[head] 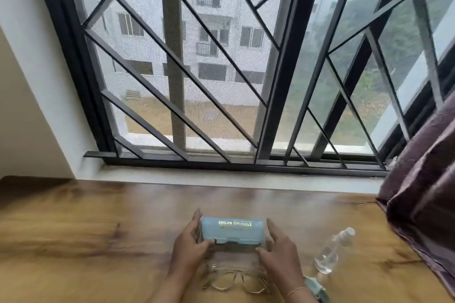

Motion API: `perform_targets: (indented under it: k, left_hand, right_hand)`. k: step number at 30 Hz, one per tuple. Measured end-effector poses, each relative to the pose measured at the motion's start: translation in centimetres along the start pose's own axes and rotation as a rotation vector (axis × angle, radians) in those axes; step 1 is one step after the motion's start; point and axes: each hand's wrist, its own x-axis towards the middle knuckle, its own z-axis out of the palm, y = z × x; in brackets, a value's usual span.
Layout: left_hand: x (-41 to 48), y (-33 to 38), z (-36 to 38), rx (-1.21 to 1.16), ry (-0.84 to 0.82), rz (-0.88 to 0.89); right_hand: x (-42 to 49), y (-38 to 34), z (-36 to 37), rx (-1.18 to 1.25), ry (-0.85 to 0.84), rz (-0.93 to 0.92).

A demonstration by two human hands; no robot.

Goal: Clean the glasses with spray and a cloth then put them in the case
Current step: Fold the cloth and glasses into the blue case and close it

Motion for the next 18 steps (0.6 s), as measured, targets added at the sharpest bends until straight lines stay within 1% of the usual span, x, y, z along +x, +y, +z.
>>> perform_targets:
  k: [4, 6, 7, 11, 15, 18]
  left_hand:
    - [0.5, 0.2, 0.1, 0.024, 0.033, -0.009]
    - [0.7, 0.2, 0.0, 0.028, 0.039, -0.014]
    - [0.7, 0.1, -0.1, 0.035, 0.042, -0.013]
    - [0.9, 0.2, -0.2, 0.068, 0.046, -0.002]
    - [0.9, 0.6, -0.1, 0.139, 0.044, 0.053]
    - [0.8, 0.9, -0.1, 0.193, 0.044, 0.107]
  right_hand:
    - [1.3, -0.3, 0.0, -0.262, -0.08, -0.245]
    - [2.0, -0.4, -0.1, -0.337, -0.105, -0.34]
    - [2.2, -0.7, -0.3, -0.355, -0.124, -0.359]
    - [3.7, -1.7, -1.6, -0.387, -0.245, -0.311]
    - [5.6, -2.5, -2.6, -0.24, -0.255, -0.197]
    - [6.8, -3.0, -2.8, -0.197, -0.293, -0.118]
